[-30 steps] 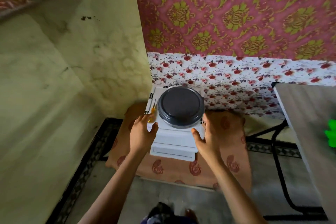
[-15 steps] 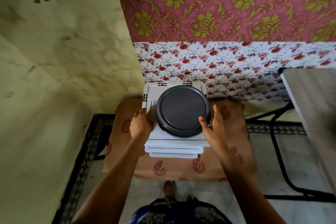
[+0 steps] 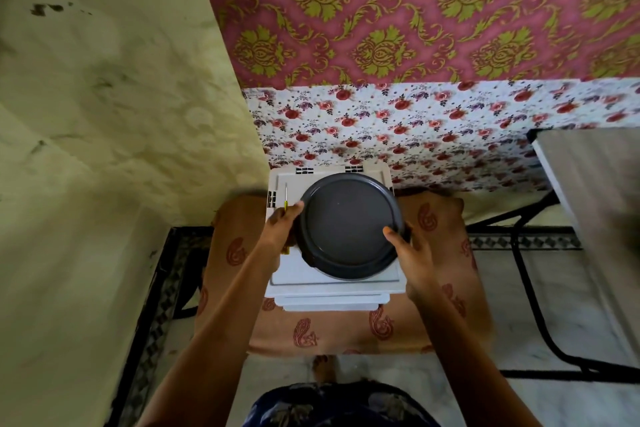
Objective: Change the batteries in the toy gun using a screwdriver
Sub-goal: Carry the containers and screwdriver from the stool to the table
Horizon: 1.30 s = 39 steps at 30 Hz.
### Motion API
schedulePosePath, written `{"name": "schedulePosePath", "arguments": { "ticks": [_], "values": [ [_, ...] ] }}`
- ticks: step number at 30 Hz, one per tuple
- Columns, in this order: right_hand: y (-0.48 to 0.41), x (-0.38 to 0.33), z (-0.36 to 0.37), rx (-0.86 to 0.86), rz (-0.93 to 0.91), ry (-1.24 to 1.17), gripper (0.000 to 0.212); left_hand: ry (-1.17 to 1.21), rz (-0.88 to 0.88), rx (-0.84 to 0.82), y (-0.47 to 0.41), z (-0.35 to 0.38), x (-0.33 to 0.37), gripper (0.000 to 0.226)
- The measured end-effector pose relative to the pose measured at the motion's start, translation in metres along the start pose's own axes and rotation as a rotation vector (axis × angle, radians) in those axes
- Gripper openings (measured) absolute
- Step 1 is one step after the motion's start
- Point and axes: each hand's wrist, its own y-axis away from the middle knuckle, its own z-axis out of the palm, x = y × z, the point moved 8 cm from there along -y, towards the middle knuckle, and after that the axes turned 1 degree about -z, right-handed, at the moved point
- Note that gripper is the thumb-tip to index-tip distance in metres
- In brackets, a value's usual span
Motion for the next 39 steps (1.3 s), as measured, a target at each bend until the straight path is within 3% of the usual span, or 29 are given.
{"name": "schedulePosePath", "arguments": {
  "ticks": [6,13,16,20,25,28,31,34,39],
  "values": [
    [0.0,-0.005,-0.004,0.007,0.008,-0.057,0.039,0.09,0.072,-0.062,0.001,0.017,0.003,0.02],
    [0.023,-0.042,-0.038,0.029,-0.157,-0.154,0.037,0.184,0.113,-0.197,0.011,0.05,0.011,0.022],
    [0.025,-0.031,-0.065,0.037,-0.125,-0.139,0.04,0.146,0.124,-0.243,0.024,0.074,0.017,0.025],
    [0.028,-0.01,-0.118,0.082,-0.098,-0.12,0.054,0.061,0.144,-0.252,0.054,0.115,0.024,0.032],
    [0.049,-0.012,-0.179,0.115,-0.061,-0.395,0.046,0.02,0.19,-0.27,0.102,0.176,0.021,0.028],
    [0.061,-0.014,-0.234,0.111,-0.095,-0.376,0.047,0.094,0.208,-0.285,0.139,0.224,0.014,0.02],
    [0.071,-0.011,-0.297,0.142,-0.116,-0.375,0.043,0.164,0.208,-0.288,0.17,0.272,-0.001,0.031],
    [0.083,-0.01,-0.363,0.161,-0.146,-0.357,0.04,0.153,0.196,-0.271,0.202,0.324,-0.025,0.038],
    [0.111,-0.01,-0.452,0.193,-0.179,-0.407,0.033,0.106,0.203,-0.297,0.268,0.401,-0.036,0.029]
  ]
}}
